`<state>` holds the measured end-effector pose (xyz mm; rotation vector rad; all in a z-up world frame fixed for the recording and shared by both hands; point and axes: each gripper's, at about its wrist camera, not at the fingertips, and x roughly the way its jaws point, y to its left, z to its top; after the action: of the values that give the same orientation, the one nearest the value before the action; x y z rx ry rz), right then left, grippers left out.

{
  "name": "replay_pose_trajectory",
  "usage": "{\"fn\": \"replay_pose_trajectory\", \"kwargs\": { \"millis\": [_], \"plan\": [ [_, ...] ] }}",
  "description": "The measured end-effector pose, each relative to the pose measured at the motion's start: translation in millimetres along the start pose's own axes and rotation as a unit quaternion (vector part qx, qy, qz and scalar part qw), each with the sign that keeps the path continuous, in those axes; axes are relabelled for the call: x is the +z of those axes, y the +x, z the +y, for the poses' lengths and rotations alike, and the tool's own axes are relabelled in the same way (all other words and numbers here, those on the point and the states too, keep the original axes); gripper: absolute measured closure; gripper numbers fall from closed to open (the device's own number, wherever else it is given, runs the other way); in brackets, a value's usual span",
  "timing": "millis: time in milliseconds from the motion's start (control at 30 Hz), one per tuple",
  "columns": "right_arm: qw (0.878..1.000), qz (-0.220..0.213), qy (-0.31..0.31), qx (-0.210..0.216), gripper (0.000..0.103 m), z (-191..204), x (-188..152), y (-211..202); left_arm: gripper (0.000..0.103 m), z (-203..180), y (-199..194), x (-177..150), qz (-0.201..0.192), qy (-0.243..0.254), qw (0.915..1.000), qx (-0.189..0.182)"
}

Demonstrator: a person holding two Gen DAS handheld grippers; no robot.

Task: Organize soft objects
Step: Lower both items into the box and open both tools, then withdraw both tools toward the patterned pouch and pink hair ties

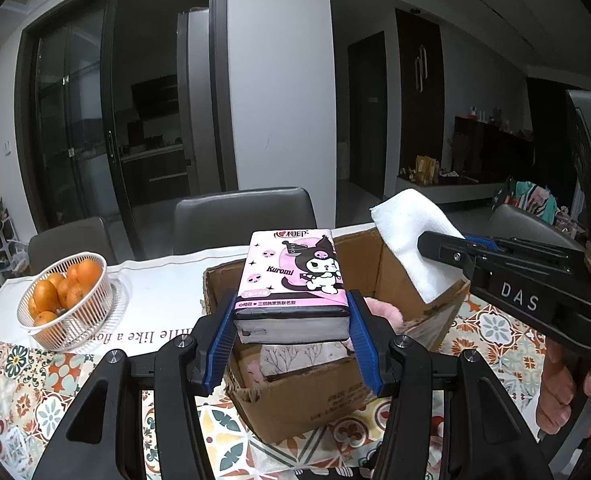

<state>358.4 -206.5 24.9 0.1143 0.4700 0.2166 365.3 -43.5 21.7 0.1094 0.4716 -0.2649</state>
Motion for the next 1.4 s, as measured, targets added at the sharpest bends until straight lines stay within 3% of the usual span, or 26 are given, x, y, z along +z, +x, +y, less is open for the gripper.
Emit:
{"fn": "replay_pose_trajectory", "kwargs": {
  "millis": [400,533,633,933,1200,1400],
  "plan": [
    [0.999,0.036,-0.02,-0.018,0.089,-10,2,36,0.05,-5,33,-4,0.028,0.006,0.9996,0.007],
    [0.999,0.039,-0.022,-0.025,0.062,-14,0,39,0.045,-8,35,-5,0.027,0.015,0.9994,0.015],
    [0.998,0.039,-0.024,-0.032,0.062,-16,0,39,0.042,-10,33,-4,0.022,0.022,0.9992,0.024],
    [0.998,0.032,-0.018,-0.051,0.049,-16,-7,20,0.036,-11,4,-6,0.001,0.026,0.9989,0.038],
    [0.999,0.028,-0.011,-0.042,0.046,-10,-24,-14,0.031,-21,-32,-19,-0.022,0.05,0.9975,0.046],
    [0.998,0.017,-0.005,-0.056,0.043,-6,-40,-40,0.03,-20,-52,-31,-0.021,0.032,0.9983,0.044]
  ]
}}
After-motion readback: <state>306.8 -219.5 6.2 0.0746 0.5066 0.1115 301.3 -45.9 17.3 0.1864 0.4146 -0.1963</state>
